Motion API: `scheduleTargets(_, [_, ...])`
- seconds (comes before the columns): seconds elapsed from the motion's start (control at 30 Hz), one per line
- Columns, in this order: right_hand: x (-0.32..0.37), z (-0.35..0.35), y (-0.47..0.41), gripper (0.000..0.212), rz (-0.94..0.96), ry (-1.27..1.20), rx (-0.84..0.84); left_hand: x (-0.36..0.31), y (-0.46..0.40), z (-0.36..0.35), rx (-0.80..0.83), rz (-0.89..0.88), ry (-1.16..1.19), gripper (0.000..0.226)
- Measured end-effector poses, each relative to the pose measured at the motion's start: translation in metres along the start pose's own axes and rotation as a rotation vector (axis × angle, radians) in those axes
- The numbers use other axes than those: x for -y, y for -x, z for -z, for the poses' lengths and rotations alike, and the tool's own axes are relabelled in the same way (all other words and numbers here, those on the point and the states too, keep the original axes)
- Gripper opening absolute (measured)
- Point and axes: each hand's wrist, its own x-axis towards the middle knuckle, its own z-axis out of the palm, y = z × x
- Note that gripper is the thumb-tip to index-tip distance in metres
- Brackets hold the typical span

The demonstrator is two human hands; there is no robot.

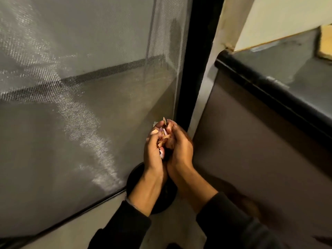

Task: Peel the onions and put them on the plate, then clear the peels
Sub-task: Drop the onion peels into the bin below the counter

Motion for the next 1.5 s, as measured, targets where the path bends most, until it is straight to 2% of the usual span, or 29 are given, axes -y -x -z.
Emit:
scheduleTargets(0.2, [-0.044, 0.02, -0.013, 0.033, -0.257, -0.159, -0.061, 0.03, -0.011, 0.044, -0.177, 0.139, 0.042, 0.034])
scheduleTargets(0.27, [-0.056, 0.028, -0.015, 0.028, -0.354, -0.217, -0.074, 0.042, -0.013, 0.057, -0.25, 0.214, 0.072, 0.034])
scheduleTargets(0.33, [-0.066, 0.04, -0.019, 0.026, -0.341, -0.122, -0.08, 0.053, -0.012, 0.069, -0.316, 0.249, 0.093, 0.036])
scheduleTargets(0.43, [-0.085, 0.057, -0.029, 0.02, -0.288, 0.151, -0.118, 0.068, -0.012, 0.084, -0.367, 0.292, 0.156, 0.035])
scheduleTargets(0.6, [-0.106, 0.075, -0.027, 0.023, -0.219, 0.325, -0.18, 0.085, -0.016, 0.103, -0.411, 0.334, 0.264, 0.029])
scheduleTargets(0.73, [-0.111, 0.079, -0.031, 0.02, -0.258, 0.35, -0.196, 0.099, -0.027, 0.121, -0.458, 0.296, 0.176, 0.032])
scheduleTargets(0.87, [-0.127, 0.082, -0.042, 0.02, -0.356, 0.403, -0.213, 0.107, -0.039, 0.136, -0.558, 0.24, -0.039, 0.022])
scheduleTargets(0.93, [-0.129, 0.083, -0.047, 0.032, -0.403, 0.444, -0.203, 0.11, -0.044, 0.146, -0.548, 0.263, -0.062, 0.031])
scheduleTargets(1.0, [-0.122, 0.079, -0.044, 0.035, -0.437, 0.476, -0.201, 0.108, -0.045, 0.154, -0.417, 0.403, -0.052, 0.051])
scheduleTargets(1.07, [-0.119, 0.082, -0.045, 0.03, -0.461, 0.475, -0.272, 0.105, -0.045, 0.162, -0.249, 0.504, -0.013, 0.069])
scheduleTargets(1.2, [-0.111, 0.085, -0.044, 0.02, -0.458, 0.404, -0.272, 0.134, -0.063, 0.191, -0.229, 0.591, 0.05, 0.081])
scheduleTargets(1.23, [-0.11, 0.085, -0.045, 0.019, -0.445, 0.417, -0.307, 0.134, -0.066, 0.195, -0.286, 0.575, 0.032, 0.086])
scheduleTargets(1.27, [-0.111, 0.088, -0.047, 0.017, -0.419, 0.431, -0.327, 0.136, -0.068, 0.196, -0.349, 0.554, 0.022, 0.081])
scheduleTargets(1.33, [-0.118, 0.093, -0.051, 0.021, -0.348, 0.487, -0.383, 0.125, -0.068, 0.187, -0.525, 0.476, -0.042, 0.045])
scheduleTargets(1.37, [-0.125, 0.099, -0.056, 0.028, -0.305, 0.541, -0.38, 0.114, -0.063, 0.179, -0.6, 0.438, -0.072, 0.04])
scheduleTargets(1.43, [-0.135, 0.111, -0.064, 0.043, -0.251, 0.717, -0.382, 0.1, -0.055, 0.163, -0.685, 0.374, -0.106, 0.044])
scheduleTargets(1.5, [-0.129, 0.108, -0.061, 0.044, -0.258, 0.858, -0.359, 0.097, -0.054, 0.157, -0.703, 0.338, -0.086, 0.049])
